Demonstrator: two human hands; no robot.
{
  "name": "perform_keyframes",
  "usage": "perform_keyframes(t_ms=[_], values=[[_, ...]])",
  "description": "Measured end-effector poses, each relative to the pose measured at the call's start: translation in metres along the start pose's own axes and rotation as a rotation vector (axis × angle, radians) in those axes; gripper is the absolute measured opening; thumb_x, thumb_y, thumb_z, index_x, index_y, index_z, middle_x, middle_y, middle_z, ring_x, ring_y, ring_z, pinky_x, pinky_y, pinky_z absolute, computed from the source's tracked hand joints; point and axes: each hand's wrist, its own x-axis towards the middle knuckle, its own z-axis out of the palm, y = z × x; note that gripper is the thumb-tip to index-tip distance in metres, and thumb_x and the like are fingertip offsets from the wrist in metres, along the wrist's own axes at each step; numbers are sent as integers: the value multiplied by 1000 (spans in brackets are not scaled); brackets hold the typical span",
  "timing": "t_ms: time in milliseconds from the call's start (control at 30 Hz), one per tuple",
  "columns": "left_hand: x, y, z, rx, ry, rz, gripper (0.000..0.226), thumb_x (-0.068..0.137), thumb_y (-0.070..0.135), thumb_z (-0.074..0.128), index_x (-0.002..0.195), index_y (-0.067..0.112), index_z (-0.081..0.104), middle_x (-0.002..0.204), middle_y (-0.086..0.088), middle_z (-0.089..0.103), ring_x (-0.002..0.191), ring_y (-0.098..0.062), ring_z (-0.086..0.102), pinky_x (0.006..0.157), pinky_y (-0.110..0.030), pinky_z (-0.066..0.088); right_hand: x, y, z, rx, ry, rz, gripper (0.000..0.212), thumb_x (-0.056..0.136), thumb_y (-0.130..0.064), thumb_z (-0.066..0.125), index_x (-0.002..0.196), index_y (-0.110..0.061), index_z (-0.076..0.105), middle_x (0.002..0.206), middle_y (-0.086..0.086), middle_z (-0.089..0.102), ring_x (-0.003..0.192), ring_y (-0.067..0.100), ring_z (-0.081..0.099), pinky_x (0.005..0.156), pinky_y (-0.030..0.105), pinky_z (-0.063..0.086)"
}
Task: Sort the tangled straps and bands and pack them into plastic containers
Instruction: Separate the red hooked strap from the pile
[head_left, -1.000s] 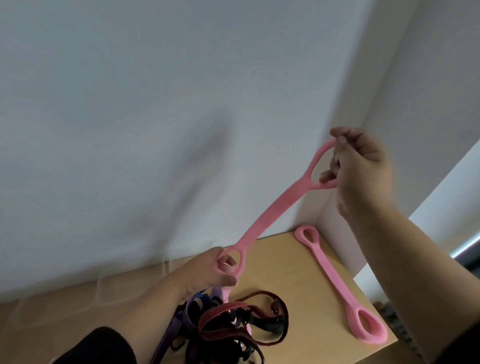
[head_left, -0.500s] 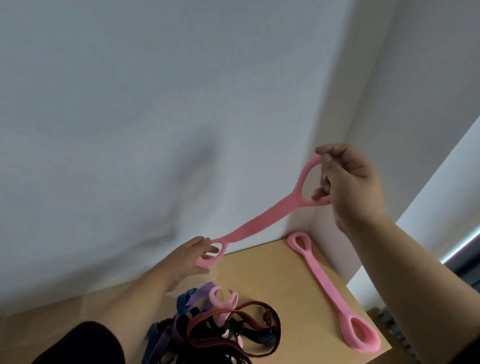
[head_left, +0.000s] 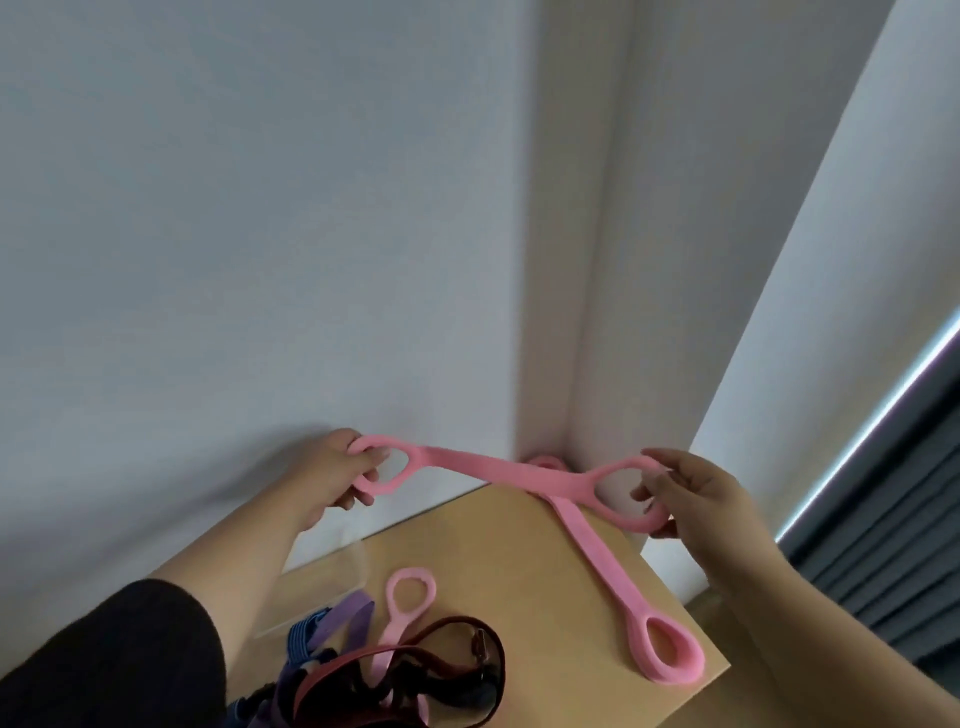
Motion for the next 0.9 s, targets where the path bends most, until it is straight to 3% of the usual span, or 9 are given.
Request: perform_keyframes(t_ms=[200, 300, 367, 533, 600, 800, 900], values=[[46, 44, 57, 241, -80, 89, 18, 100, 23, 57, 92, 9, 63, 82, -10, 67, 62, -21, 59, 58, -32, 47, 4, 93, -26, -125, -103, 361, 14, 95, -15, 66, 108, -18, 65, 89, 5, 75, 72, 24, 75, 63, 39, 64], [72, 61, 89, 363, -110, 125, 16, 91, 40, 59, 86, 26, 66, 81, -8, 68, 67, -23, 62, 68, -43, 54, 3, 127, -36, -200, -185, 477, 15, 92, -13, 68, 105, -14, 63, 83, 8, 75, 65, 21, 75, 65, 40, 64], [89, 70, 113, 506, -124, 164, 18, 89, 45, 56, 86, 29, 64, 82, -6, 68, 70, -27, 66, 75, -48, 57, 4, 142, -40, -251, -233, 531, 12, 91, -15, 68, 101, -13, 62, 79, 8, 75, 64, 19, 75, 66, 40, 64], [122, 93, 184, 804, -112, 295, 16, 98, 34, 53, 88, 24, 61, 85, 1, 62, 79, -26, 61, 65, -35, 43, 13, 169, -52, -318, -348, 619, 18, 87, -21, 75, 98, -14, 62, 75, 4, 76, 68, 17, 75, 64, 31, 63], [140, 91, 209, 861, -99, 338, 14, 98, 28, 54, 96, 20, 66, 94, 0, 64, 84, -23, 58, 67, -31, 39, 17, 180, -57, -310, -375, 643, 21, 85, -19, 77, 98, -15, 61, 74, 4, 76, 68, 18, 75, 66, 33, 63], [180, 81, 252, 1038, -111, 384, 29, 98, 27, 50, 114, 16, 71, 116, -9, 68, 101, -31, 63, 87, -37, 52, 29, 210, -63, -224, -446, 735, 30, 83, -8, 77, 101, -12, 53, 81, 13, 74, 59, 19, 68, 65, 38, 63], [186, 70, 265, 1116, -87, 401, 25, 96, 26, 53, 111, 16, 69, 111, -10, 67, 96, -30, 62, 84, -35, 51, 35, 219, -66, -215, -451, 747, 33, 84, -6, 77, 102, -9, 50, 83, 15, 72, 58, 19, 68, 63, 41, 63]])
